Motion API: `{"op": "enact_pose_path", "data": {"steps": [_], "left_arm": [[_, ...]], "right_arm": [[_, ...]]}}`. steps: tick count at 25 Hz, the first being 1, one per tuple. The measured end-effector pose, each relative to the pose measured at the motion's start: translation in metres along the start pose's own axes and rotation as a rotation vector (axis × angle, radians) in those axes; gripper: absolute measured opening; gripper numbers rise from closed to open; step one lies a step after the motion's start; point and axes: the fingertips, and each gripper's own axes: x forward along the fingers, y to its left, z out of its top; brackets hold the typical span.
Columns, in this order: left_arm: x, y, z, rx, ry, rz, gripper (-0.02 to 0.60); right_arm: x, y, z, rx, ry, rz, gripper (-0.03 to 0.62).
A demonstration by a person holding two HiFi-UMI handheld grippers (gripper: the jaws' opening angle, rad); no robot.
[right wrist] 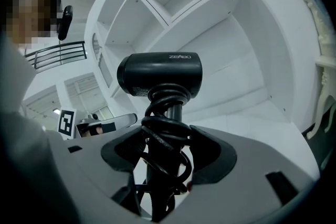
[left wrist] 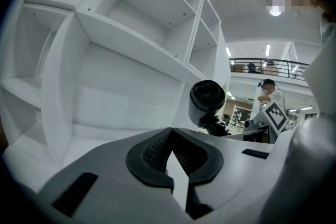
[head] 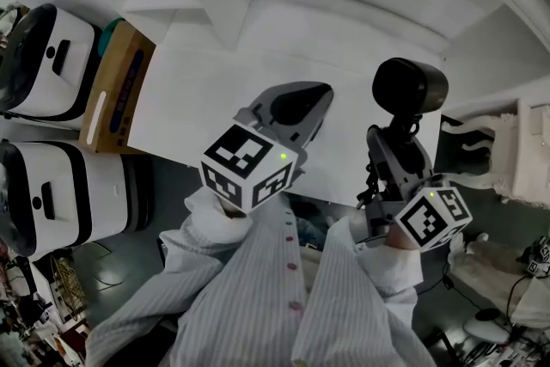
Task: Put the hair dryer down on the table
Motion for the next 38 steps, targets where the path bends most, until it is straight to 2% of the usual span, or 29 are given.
{"op": "enact_pose_path", "data": {"steps": [8,17,28,38], "left_arm": [[-0.002,0.01,0.005,-0.008,-0.003,0.006,0.011],[-0.011,0.018,-0.014,-0.034,0.038,0.021,0.011],[-0.012,0.035,-0.064,-0.108,0.127,0.041,0.011],[0.004,0.049,-0.108,-0.153,0.19,0.045,0.011]], "right_arm": [[0.003,-0.008,0.004,-0.01,0.005,-0.04,0.253],[0.014,-0.013,-0.023,0.021,0.069,-0.05,0.253],[0.039,-0.034,-0.085,0.07,0.216,-0.086,0.253],[0.051,-0.067,-0.149,0.063,0.37,-0.169,0.253]]}}
